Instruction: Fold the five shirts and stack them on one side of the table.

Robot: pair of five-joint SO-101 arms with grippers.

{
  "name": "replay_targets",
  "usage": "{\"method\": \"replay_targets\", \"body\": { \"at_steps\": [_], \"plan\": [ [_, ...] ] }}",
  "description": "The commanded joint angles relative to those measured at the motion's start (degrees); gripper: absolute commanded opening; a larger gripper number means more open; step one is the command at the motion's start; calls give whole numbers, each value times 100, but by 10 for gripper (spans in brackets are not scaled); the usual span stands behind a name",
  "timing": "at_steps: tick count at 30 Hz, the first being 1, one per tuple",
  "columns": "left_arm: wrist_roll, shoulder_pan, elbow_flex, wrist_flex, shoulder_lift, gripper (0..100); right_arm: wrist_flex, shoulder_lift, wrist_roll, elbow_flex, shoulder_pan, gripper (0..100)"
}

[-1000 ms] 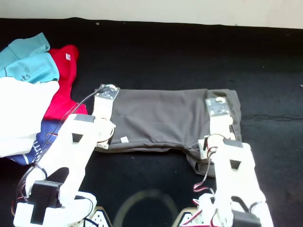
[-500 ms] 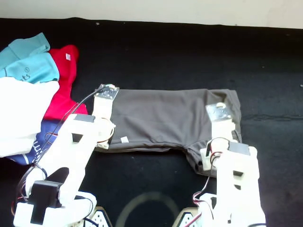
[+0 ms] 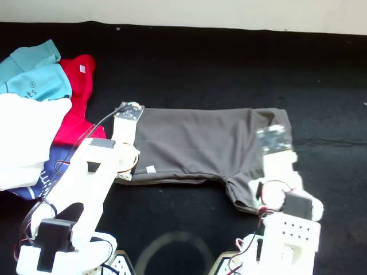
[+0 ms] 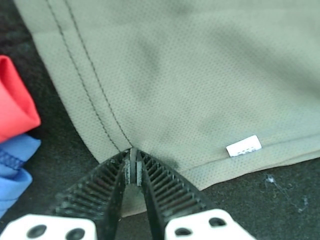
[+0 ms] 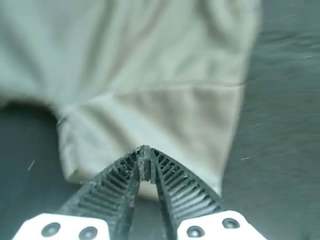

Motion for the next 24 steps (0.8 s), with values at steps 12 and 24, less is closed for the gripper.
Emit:
{"method": "replay_targets", "body": {
  "at_steps": [12,24],
  "plan": [
    [44,84,13,-132,13,9,-1499,4980,-158,-4251,488,7],
    [44,84,13,-132,13,9,-488,8919,-993,-7952,-119,7]
  ]
}}
